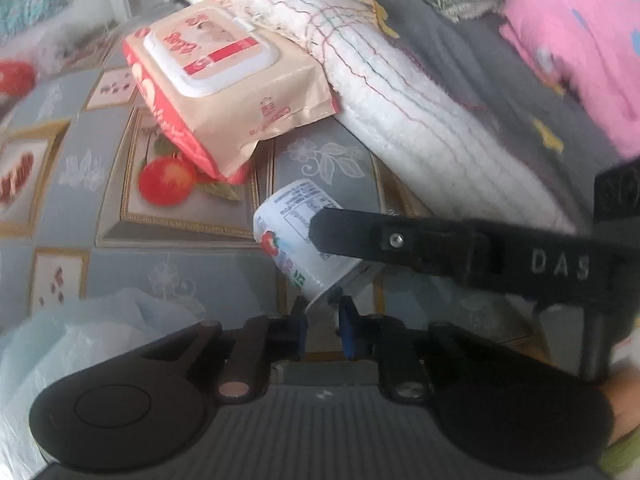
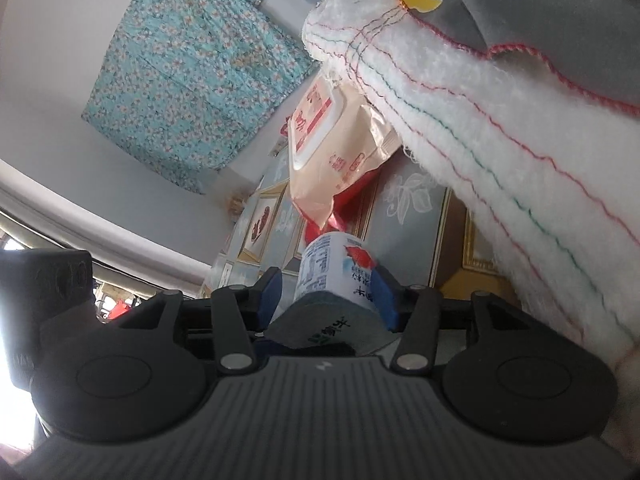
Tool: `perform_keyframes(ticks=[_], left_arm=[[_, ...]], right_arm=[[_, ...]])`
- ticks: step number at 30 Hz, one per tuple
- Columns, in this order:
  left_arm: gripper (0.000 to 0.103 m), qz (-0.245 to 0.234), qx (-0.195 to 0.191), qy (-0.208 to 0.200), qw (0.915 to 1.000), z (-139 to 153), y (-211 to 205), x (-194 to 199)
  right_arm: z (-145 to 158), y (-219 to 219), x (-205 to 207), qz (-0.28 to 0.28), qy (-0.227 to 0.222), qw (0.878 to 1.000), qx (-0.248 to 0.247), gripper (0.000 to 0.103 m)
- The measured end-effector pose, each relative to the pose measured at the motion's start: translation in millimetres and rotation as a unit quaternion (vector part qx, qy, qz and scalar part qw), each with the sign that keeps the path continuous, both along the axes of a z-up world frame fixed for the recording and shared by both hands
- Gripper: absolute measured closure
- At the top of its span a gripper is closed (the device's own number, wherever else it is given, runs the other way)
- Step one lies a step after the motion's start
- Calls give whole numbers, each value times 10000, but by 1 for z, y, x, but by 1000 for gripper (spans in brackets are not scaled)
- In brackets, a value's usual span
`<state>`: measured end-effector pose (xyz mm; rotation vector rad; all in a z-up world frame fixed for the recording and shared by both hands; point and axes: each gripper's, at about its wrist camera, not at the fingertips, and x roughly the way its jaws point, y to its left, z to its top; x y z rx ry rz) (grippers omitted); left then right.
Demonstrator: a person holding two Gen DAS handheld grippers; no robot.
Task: Organize soft objects
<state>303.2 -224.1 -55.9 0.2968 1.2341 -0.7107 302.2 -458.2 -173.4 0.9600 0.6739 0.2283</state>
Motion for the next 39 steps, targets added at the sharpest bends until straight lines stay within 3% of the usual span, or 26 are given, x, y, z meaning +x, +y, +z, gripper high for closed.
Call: perform_keyframes(ticks=[5,11,14,22,25,27,32,35,39], left_arm=[[85,203,-371,366,9984,11,14,-6],[82,334,-643,707,9949,23,26,-29],[81,376,-892,879,9914,27,33,-35],[81,660,-1158,945,9866,27,45,-29],[80,749,-1185,756,9872,28,46,-26],[74,704,-1160,591,9890,30,47,-27],[45,444,-1134,497,9913,36,48,-36],[38,248,-971,162,9948,40,42,-45],[37,-32,-591,-26,9982,38,29,-54]], right_arm=[[12,1,-22,-47,-81,9999,131,50],[22,-9,-58,-145,-200,9969,748,41],[25,-9,-76,-214,-209,9956,892,28],[24,-8,-86,-383,-109,9919,1205,26],[23,-6,-79,-372,-95,9915,1243,26],[22,-4,-76,-342,-108,9918,1228,26],[22,-4,-75,-277,-126,9933,1118,27],[20,-4,-74,-259,-111,9942,1038,29],[20,-2,-71,-227,-82,9963,825,38]])
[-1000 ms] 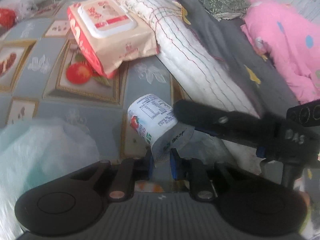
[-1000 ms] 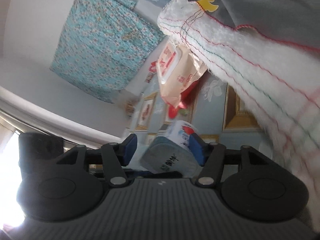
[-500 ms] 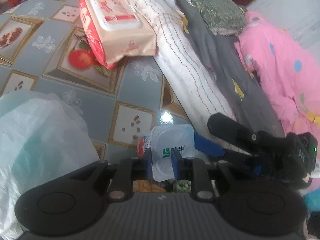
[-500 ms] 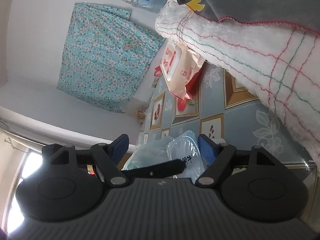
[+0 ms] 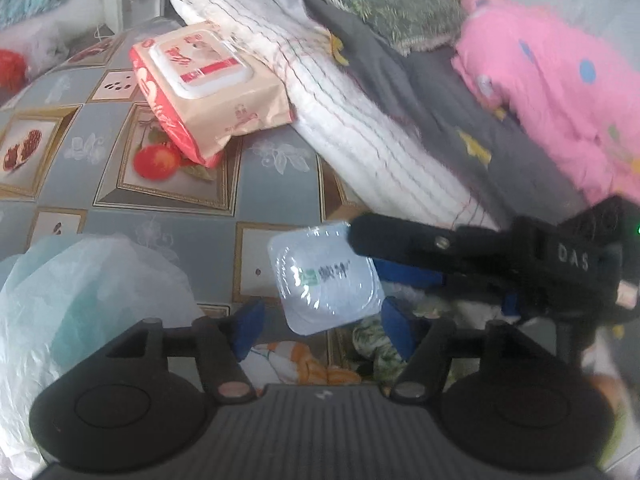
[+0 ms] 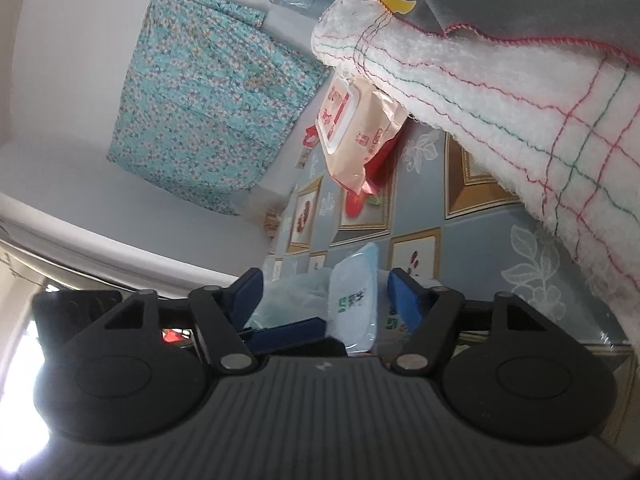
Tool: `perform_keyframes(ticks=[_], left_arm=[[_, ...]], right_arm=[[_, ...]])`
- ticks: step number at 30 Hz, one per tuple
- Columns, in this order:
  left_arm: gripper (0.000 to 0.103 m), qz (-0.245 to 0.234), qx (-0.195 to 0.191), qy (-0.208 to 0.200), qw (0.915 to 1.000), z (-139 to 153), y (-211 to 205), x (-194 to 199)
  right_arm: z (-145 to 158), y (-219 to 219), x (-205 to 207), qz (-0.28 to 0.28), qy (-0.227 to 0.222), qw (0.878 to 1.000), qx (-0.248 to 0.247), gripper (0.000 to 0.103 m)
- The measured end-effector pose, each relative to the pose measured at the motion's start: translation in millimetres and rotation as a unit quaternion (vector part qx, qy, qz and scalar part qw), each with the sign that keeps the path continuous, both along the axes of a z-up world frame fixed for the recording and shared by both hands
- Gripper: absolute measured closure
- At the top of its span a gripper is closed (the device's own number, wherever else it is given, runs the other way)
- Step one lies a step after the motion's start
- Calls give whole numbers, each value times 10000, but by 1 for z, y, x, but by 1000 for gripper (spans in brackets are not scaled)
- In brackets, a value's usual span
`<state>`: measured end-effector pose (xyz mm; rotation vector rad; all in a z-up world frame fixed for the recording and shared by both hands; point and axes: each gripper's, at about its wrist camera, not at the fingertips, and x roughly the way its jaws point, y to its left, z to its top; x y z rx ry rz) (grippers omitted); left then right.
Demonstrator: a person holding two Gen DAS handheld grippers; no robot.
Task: Organize soft objects
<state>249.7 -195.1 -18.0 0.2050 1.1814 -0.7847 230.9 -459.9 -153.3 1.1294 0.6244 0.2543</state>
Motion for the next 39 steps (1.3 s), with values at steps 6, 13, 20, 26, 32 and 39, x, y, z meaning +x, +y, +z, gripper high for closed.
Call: perform_keyframes(ticks=[6,13,20,26,32,39], left_arm=[[37,73,162,296,9994,-12,-11,8],[39,337,102,482,9982,-18,-12,19],[39,415,184,258,9986,-15,-10,17],[40,493,213,146,9984,-11,-7,14],[40,538,73,-51,9985,7,-1,8],[40,652,-210,-392,9969,44,17,-6]], right_arm=[[-7,-4,8,99,162,9997,-129,51],[-27,-5,15,316,328,9988,174,58],[-30,-2,20,443,249,9986,135,70],[-15,-1,19,546,73,9985,-11,72],[4,0,17,583,-101,9982,-104,72],[46,8,8,686,-426,9962,-318,72]])
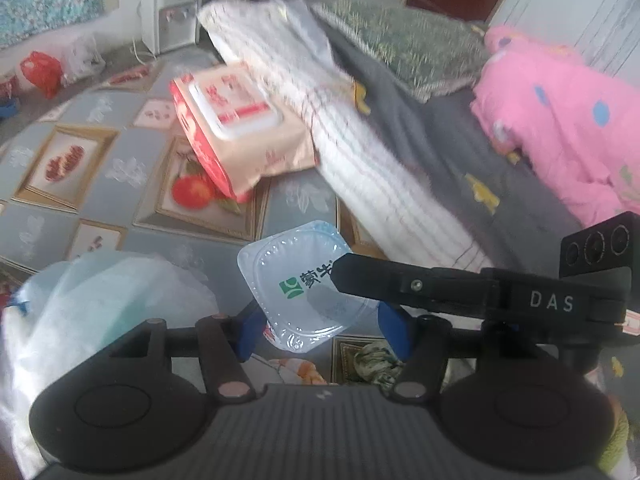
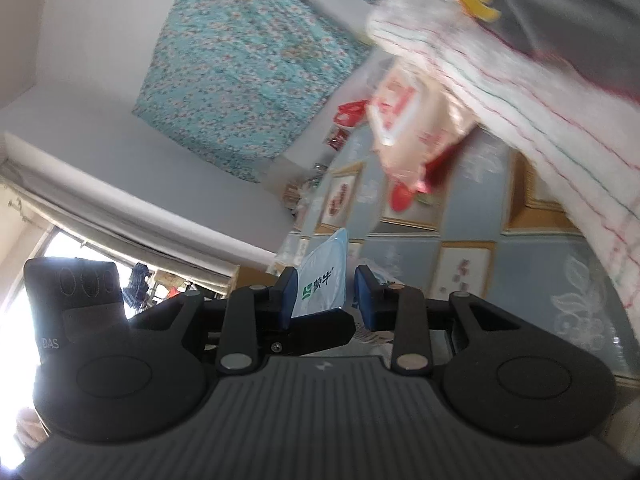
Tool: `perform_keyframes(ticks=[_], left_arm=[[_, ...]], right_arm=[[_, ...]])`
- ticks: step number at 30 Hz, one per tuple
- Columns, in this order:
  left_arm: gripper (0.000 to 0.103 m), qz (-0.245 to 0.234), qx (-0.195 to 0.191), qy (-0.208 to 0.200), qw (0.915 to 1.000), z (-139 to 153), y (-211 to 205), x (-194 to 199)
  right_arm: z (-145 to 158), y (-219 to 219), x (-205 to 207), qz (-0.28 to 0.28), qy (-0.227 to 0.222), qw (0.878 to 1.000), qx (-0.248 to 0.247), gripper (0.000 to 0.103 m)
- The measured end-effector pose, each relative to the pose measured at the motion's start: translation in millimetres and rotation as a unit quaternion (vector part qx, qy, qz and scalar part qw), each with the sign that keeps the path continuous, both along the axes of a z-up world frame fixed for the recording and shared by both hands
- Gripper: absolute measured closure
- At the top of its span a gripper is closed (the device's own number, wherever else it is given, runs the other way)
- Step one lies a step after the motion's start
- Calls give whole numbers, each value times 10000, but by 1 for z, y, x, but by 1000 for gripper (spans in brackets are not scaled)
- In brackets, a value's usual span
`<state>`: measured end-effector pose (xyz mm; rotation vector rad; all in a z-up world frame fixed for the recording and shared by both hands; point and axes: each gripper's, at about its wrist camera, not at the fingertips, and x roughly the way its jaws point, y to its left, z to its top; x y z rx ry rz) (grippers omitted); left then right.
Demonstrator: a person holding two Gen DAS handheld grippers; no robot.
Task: Organize soft objects
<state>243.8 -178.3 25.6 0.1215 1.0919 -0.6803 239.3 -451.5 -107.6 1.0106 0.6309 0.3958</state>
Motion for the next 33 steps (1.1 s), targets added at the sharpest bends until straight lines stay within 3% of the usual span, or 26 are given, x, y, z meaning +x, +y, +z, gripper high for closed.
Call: perform_keyframes(ticks=[4,9,16,20,25,33], left_arm=[[40,202,-146,-381,9990,33,25,-17],[40,775,-348,-733,9937,69,88,-42],[41,2126,-189,-1040,9714,91,214,-86],[41,2864,-39,-920,9537,82,283,-106],[41,3612,56,-511,9311,50,365,-118],[41,4147,-1,22,9099,6,439,-113]], right_arm=[[37,19,-5,236,-323,9990,-187,72],[82,70,-3,875,-718,9930,-348,72],[111,192,15,2227,-906,9703,-258,72],[109,273,25,2991,-661,9515,-275,72],[86,369,32,3820,-107,9233,-392,70],[49,456,53,4292,804,8967,-725,70]])
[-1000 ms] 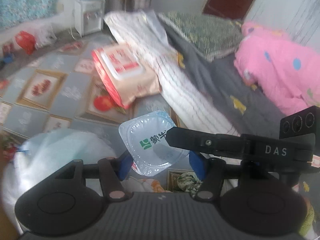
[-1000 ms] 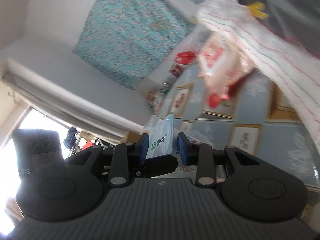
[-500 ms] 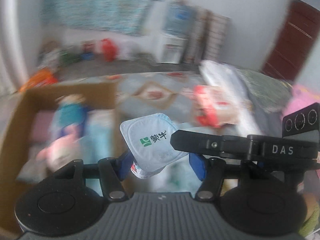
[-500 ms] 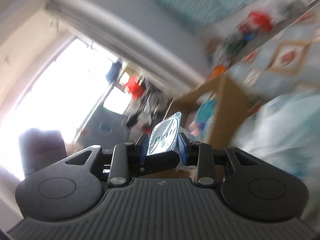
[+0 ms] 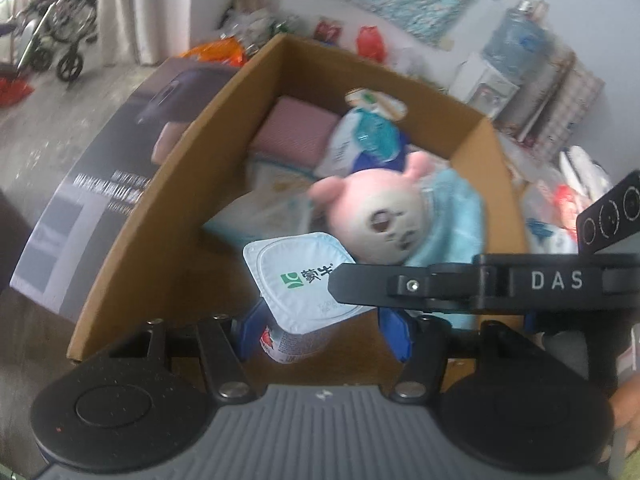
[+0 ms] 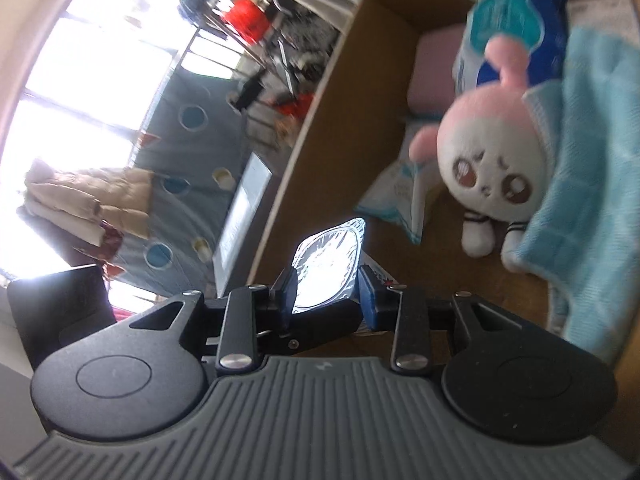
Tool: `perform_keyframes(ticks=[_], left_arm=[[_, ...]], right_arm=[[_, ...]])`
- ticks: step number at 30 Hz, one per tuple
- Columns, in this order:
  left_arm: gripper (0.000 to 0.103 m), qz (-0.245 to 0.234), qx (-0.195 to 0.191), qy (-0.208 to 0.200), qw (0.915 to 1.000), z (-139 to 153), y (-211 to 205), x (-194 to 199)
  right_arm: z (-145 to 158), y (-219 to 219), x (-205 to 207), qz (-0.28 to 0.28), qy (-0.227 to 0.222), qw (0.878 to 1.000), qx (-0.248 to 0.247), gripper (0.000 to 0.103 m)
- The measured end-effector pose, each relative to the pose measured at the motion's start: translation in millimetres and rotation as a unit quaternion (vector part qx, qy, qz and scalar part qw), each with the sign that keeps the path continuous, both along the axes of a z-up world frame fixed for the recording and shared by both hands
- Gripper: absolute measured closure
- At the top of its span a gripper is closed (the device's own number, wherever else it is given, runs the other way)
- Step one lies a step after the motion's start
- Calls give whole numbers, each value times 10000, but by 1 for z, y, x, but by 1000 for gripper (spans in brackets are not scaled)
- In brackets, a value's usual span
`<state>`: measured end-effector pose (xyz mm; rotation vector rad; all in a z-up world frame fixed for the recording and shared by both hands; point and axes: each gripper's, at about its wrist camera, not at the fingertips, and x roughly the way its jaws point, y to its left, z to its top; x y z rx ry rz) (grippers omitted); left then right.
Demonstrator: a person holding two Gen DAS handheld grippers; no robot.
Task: Organize soft objects
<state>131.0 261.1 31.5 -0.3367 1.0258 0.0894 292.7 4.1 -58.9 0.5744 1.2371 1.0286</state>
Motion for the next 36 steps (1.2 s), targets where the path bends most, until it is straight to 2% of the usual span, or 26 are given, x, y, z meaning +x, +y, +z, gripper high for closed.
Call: perform_keyframes(ticks=[8,11,13,17,23,29,31,32,36], left_arm=[[42,116,98,137,9998,-19,20,-9],[43,64,211,158,9996,-22,21,-5],[43,53,118,248,9996,-26,24,-3],[41,38,99,263,9996,-27,26,-5],[38,91,-109,226,9996,-21,30,-10],[23,179,-374,-80,9991,-7,33,-25],[19,190,-538,-197,9982,-2,34,-30],[18,208,-604,-291,9975,0,34,-34],[17,297,-666,-648,9952,10,29,-49]], right_arm=[[-19,36,9,190,332,9990,-250,69],[-27,48,11,227,434,9983,-300,64],[-32,53,11,256,522,9976,-378,59],[-39,50,11,246,573,9978,-244,58],[-49,46,16,193,912,9956,-101,54],[-54,39,18,48,1211,9925,163,52],[-51,38,16,55,1169,9930,183,50],[-50,38,16,72,1229,9924,40,50],[-37,29,10,20,897,9959,110,49]])
